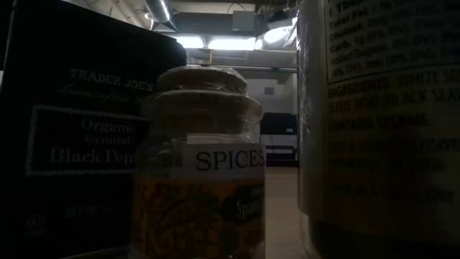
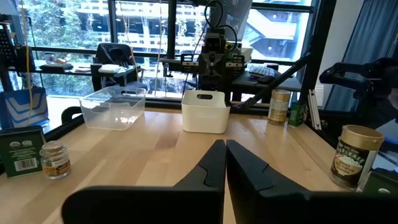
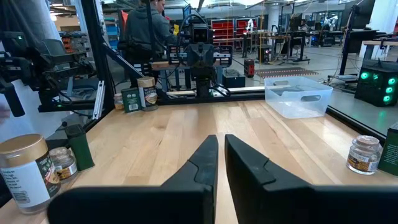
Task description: Sort spices by type
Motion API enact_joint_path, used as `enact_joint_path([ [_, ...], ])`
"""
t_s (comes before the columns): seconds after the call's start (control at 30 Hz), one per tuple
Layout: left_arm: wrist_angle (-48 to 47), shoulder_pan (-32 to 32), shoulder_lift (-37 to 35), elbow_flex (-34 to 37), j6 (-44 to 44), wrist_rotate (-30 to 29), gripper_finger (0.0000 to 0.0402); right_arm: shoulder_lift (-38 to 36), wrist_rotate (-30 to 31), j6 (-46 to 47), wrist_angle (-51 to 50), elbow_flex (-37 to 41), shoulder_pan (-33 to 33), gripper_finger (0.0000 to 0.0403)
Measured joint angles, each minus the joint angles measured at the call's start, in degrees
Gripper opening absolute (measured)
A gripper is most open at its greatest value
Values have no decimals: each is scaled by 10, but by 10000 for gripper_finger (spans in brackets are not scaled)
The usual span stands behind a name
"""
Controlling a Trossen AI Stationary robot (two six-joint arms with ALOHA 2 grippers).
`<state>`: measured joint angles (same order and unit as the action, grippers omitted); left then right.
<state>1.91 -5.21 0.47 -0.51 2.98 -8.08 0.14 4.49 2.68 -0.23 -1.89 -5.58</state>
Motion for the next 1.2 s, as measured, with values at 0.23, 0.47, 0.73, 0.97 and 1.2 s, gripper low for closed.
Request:
enact_joint_path([
  [0.23,0,0,0,0,0,0,1,0,0,0,0,0,0,32],
  [0.47,0,0,0,0,-4,0,1,0,0,0,1,0,0,32],
  [0.73,20,0,0,0,-10,-1,1,0,28,5,40,0,0,32],
  [0.97,53,0,0,0,-20,-1,1,3,140,19,114,0,0,32],
  [1.2,89,0,0,0,-48,-50,1,59,220,21,176,0,0,32],
])
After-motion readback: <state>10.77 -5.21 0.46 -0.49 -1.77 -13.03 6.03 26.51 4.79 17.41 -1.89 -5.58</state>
